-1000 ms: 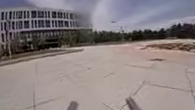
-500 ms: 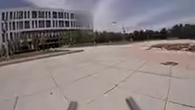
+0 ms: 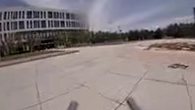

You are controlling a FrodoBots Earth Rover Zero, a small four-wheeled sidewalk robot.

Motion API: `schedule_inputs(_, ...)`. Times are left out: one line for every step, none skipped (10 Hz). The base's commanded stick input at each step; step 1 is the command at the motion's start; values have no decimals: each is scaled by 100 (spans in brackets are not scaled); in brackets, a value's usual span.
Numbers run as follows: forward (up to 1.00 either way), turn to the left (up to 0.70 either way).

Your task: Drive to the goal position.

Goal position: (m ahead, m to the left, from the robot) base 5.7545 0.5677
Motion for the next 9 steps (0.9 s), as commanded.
schedule_inputs(100, -2)
schedule_inputs(100, -3)
schedule_inputs(100, -3)
schedule_inputs(100, 0)
schedule_inputs(100, 0)
schedule_inputs(100, -1)
schedule_inputs(100, -4)
schedule_inputs(100, -33)
schedule_inputs(100, -39)
